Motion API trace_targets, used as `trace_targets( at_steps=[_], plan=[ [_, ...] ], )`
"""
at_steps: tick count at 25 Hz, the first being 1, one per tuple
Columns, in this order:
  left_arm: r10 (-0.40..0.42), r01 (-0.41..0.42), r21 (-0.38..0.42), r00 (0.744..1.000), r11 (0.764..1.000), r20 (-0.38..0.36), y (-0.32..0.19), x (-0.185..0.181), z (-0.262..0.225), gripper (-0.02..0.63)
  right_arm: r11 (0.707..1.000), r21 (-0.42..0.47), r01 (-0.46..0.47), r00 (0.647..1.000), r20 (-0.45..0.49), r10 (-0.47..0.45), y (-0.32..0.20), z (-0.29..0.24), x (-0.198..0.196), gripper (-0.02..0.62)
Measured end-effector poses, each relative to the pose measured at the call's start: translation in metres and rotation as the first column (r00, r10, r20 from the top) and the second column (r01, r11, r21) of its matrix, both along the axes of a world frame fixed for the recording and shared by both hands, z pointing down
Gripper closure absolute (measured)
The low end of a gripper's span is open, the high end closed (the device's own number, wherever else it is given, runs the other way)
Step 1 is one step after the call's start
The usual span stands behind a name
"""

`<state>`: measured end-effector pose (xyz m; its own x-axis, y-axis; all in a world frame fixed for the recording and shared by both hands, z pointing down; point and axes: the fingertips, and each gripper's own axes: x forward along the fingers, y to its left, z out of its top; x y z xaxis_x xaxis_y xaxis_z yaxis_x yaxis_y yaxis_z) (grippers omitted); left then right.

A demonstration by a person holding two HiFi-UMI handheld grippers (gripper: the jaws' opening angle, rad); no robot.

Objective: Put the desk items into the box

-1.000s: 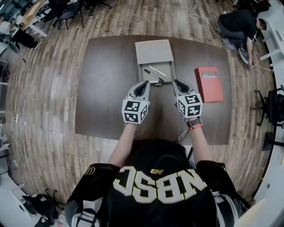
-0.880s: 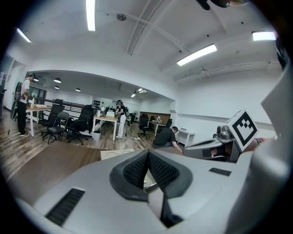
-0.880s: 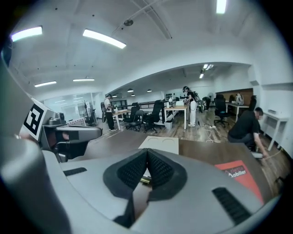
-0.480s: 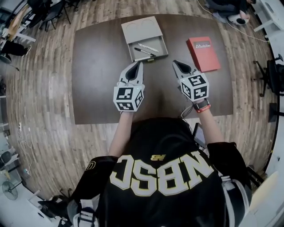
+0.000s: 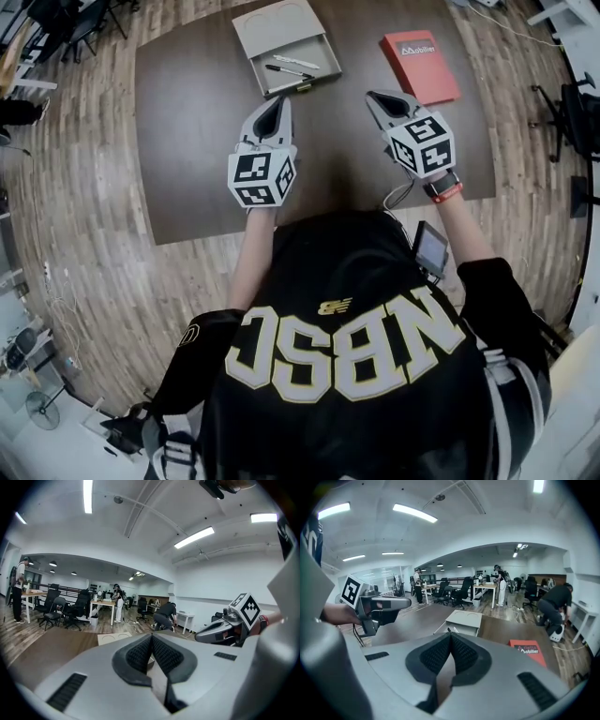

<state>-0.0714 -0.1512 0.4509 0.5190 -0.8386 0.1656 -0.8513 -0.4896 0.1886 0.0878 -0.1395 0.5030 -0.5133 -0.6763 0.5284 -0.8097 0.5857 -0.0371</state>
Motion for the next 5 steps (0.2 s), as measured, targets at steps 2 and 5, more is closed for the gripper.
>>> trace_targets(
  at_steps=[2,5],
  plan=[
    [0.005,-0.005,-0.003,1.000,1.000,0.000,0.0000,0.0022,0.0021,0.589,1.000,0.001,-0.002,1.000,-0.004,0.002,-0.0004,-0.0010,0.0034,0.586],
    [0.013,-0.013,-0.011,1.000,1.000,0.002,0.0000,0.0054,0.0074,0.589,1.000,0.003,-0.009,1.000,-0.008,0.009,-0.0019,-0.0019,0.0077,0.586]
  ],
)
